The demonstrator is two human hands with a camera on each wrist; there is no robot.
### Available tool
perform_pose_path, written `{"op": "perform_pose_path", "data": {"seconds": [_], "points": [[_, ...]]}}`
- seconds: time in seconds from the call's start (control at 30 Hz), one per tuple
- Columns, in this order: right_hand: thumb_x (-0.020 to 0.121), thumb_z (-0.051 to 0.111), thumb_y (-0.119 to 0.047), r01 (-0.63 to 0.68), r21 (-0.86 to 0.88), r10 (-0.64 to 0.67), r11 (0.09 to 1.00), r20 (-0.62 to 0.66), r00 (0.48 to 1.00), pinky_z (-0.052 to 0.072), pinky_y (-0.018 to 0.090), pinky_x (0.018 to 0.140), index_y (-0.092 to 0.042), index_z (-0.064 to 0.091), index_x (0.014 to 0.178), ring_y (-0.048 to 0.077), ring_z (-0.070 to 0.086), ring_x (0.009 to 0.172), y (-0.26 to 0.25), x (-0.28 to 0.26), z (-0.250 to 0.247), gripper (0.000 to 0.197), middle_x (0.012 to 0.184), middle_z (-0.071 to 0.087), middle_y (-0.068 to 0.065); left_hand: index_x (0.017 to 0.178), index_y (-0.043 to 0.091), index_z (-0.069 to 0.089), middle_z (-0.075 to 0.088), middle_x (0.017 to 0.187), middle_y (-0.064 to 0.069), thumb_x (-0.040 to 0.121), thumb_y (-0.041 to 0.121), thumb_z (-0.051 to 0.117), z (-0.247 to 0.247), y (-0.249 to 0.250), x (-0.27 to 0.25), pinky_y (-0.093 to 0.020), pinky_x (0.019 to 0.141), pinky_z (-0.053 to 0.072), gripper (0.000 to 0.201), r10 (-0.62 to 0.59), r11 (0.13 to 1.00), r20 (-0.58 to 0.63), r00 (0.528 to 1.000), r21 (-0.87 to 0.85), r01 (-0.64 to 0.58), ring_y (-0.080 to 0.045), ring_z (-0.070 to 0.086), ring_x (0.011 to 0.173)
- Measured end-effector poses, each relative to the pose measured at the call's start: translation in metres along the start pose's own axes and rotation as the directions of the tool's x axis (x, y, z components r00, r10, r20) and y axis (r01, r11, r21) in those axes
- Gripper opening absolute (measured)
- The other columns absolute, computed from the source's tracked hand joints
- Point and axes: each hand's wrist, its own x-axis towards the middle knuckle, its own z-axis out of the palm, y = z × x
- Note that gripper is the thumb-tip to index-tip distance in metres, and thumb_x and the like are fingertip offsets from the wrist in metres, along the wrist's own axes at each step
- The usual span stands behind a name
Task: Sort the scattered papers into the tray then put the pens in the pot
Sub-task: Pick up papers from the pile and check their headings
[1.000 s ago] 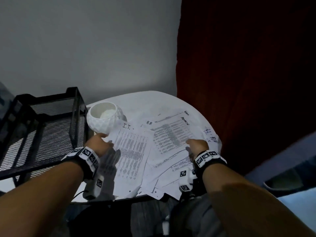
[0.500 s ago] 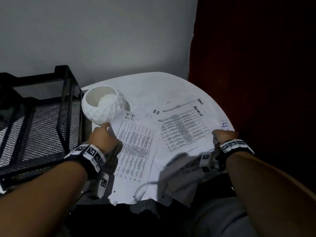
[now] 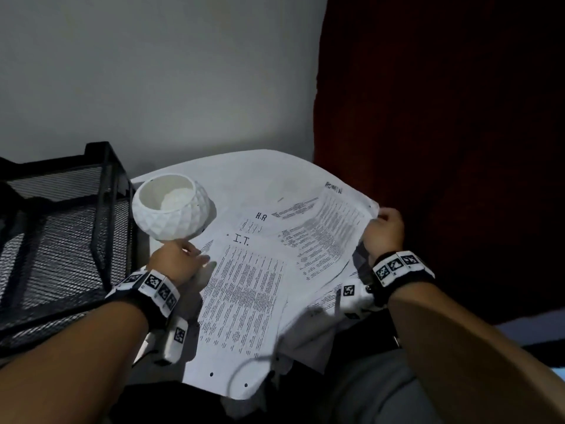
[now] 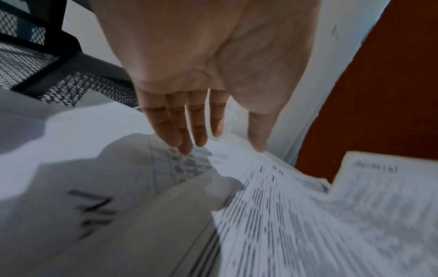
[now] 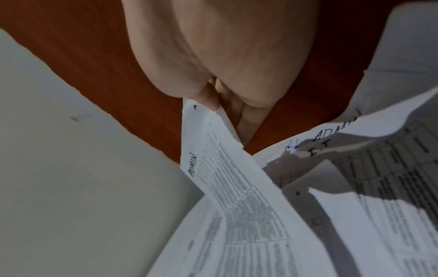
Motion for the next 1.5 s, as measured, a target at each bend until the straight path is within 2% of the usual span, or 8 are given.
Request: {"op": "perform_pose_path", "data": {"seconds": [0.17, 0.4, 0.5, 0.6, 0.93, 1.07, 1.27, 1.5], "points": [[0.076, 0.043, -0.007, -0.001, 0.135, -0.013, 0.991, 0.103, 0.995, 0.063, 0.056, 0.081, -0.024, 0.076, 0.097, 0.032, 0.075, 0.089, -0.007, -0.010, 0.000, 0.043, 0.091, 0.079, 0.004, 0.111, 0.013, 0.054, 0.062, 0.111, -0.008, 0.051, 0.070, 0.082, 0.026, -0.009, -0.027, -0.037, 0.089, 0.053, 0.087, 0.053, 0.925, 0.152, 0.987, 0.364, -0.106, -0.027, 0.062, 0.106], [0.081, 0.065, -0.016, -0.198, -0.011, 0.197, 0.980, 0.156, 0.968, 0.062, 0.043, 0.068, -0.007, 0.074, 0.100, 0.032, 0.075, 0.078, -0.003, -0.048, -0.015, 0.024, 0.092, 0.078, 0.012, 0.085, 0.015, 0.058, 0.067, 0.084, -0.005, 0.081, 0.030, 0.065, 0.033, -0.016, -0.040, -0.031, 0.067, 0.046, 0.017, 0.148, 0.944, 0.045, 0.988, 0.290, -0.155, -0.031, 0.067, 0.086], [0.080, 0.071, -0.006, -0.270, -0.260, 0.349, 0.927, 0.332, 0.877, 0.058, 0.046, 0.054, 0.008, 0.064, 0.081, 0.032, 0.066, 0.056, 0.004, -0.052, -0.010, 0.016, 0.074, 0.071, 0.026, 0.083, 0.014, 0.066, 0.069, 0.079, -0.005, 0.083, 0.022, 0.060, 0.026, -0.015, -0.039, -0.028, 0.061, 0.042, 0.010, 0.176, 0.945, 0.033, 0.984, 0.273, -0.179, -0.028, 0.063, 0.076], [0.074, 0.065, -0.007, -0.133, -0.411, 0.292, 0.902, 0.353, 0.889, 0.059, 0.049, 0.067, 0.007, 0.062, 0.085, 0.035, 0.071, 0.071, 0.013, -0.035, 0.005, 0.019, 0.083, 0.072, 0.026, 0.077, 0.014, 0.067, 0.069, 0.075, -0.005, 0.086, 0.028, 0.061, 0.015, -0.013, -0.037, -0.029, 0.065, 0.048, 0.019, 0.164, 0.952, 0.001, 0.986, 0.262, -0.158, -0.028, 0.063, 0.076], [0.084, 0.052, -0.007, -0.169, 0.322, 0.065, 0.932, 0.311, 0.948, 0.056, 0.037, 0.070, -0.012, 0.069, 0.096, 0.026, 0.067, 0.075, -0.051, -0.048, -0.001, 0.022, 0.078, 0.070, 0.002, 0.093, 0.016, 0.073, 0.070, 0.079, -0.004, 0.095, 0.018, 0.059, -0.052, 0.018, -0.017, -0.029, 0.073, 0.046, 0.014, 0.225, 0.909, -0.321, 0.920, -0.272, -0.317, -0.020, 0.062, 0.078], [0.091, 0.048, 0.002, -0.308, 0.463, 0.048, 0.831, 0.493, 0.869, 0.060, 0.039, 0.074, -0.001, 0.064, 0.096, 0.032, 0.072, 0.077, -0.079, -0.075, 0.006, 0.017, 0.086, 0.071, 0.014, 0.084, 0.015, 0.069, 0.064, 0.071, -0.003, 0.095, 0.019, 0.055, -0.084, 0.033, -0.036, -0.022, 0.055, 0.044, 0.018, 0.097, 0.799, -0.361, 0.927, -0.527, -0.289, -0.017, 0.056, 0.063], [0.099, 0.040, -0.010, -0.571, 0.438, 0.002, 0.694, 0.792, 0.611, 0.047, 0.059, 0.109, 0.005, 0.059, 0.137, 0.044, 0.062, 0.126, -0.110, -0.134, 0.007, 0.046, 0.135, 0.065, 0.026, 0.077, 0.014, 0.065, 0.074, 0.077, -0.009, 0.095, 0.008, 0.054, -0.096, 0.035, -0.067, -0.036, 0.071, 0.056, 0.022, -0.029, 0.570, -0.148, 0.989, -0.815, -0.105, -0.026, 0.070, 0.075], [0.099, 0.033, -0.018, -0.667, 0.282, -0.009, 0.689, 0.925, 0.381, 0.051, 0.051, 0.104, 0.005, 0.053, 0.144, 0.036, 0.066, 0.108, -0.128, -0.182, 0.004, 0.054, 0.127, 0.065, 0.022, 0.079, 0.014, 0.055, 0.059, 0.080, -0.015, 0.090, 0.010, 0.049, -0.112, 0.038, -0.086, -0.036, 0.066, 0.055, 0.012, 0.013, 0.437, -0.033, 0.999, -0.899, -0.035, -0.026, 0.061, 0.071]]}}
